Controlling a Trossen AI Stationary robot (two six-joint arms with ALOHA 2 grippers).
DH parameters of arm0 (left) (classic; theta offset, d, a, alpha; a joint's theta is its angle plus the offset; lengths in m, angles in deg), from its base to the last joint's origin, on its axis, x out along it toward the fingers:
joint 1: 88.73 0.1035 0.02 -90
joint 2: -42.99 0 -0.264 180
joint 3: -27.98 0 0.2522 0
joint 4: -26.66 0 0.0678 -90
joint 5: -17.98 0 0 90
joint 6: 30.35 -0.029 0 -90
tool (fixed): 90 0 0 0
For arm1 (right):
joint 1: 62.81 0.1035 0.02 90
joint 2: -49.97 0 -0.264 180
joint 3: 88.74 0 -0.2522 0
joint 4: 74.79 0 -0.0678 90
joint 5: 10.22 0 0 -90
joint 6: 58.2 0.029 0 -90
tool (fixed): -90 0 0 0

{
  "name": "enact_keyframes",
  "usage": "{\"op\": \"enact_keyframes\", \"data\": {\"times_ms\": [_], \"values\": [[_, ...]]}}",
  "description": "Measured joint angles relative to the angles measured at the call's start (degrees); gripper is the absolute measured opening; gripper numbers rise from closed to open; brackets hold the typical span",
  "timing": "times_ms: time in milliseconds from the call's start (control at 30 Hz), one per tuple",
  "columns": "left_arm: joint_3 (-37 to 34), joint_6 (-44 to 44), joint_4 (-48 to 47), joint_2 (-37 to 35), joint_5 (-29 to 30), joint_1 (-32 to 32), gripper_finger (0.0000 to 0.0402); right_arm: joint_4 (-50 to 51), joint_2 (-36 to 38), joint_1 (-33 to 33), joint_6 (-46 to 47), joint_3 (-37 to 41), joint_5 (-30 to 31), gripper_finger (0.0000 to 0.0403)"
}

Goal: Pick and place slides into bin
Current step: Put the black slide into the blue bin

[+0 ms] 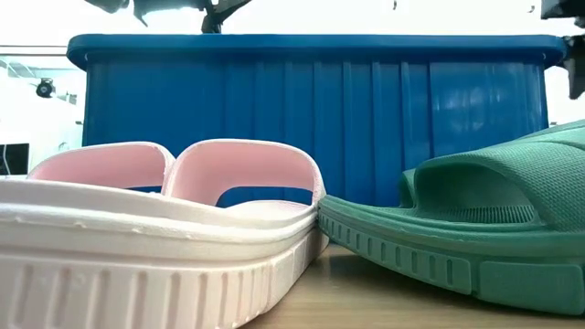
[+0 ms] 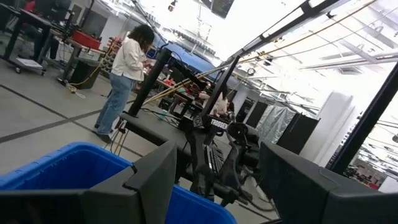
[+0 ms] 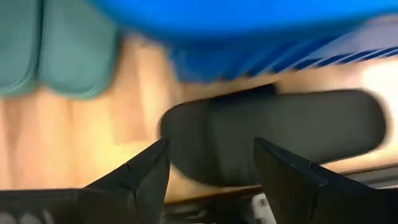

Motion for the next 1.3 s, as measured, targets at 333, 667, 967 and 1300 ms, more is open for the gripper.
{"op": "enact_keyframes", "data": {"times_ms": [333, 667, 967, 1300], "values": [[0.0, 0.0, 0.0, 0.0, 1.33, -0.02, 0.0217, -4.54, 1.27, -0.07, 1.11, -18.65, 5.22, 0.0219], [0.0, -0.02, 0.02, 0.0, 1.92, 0.0, 0.0217, -14.13, 0.74, 0.02, -3.02, -33.21, 2.64, 0.0219], [0.0, -0.02, 0.01, 0.0, 2.38, -0.02, 0.0217, -38.95, -1.0, 0.02, -19.92, -36.69, -10.96, 0.0219], [0.0, -0.03, 0.02, 0.0, 2.49, -0.01, 0.0217, -24.54, -11.34, -0.02, -7.25, -45.13, -27.59, 0.0219]]}}
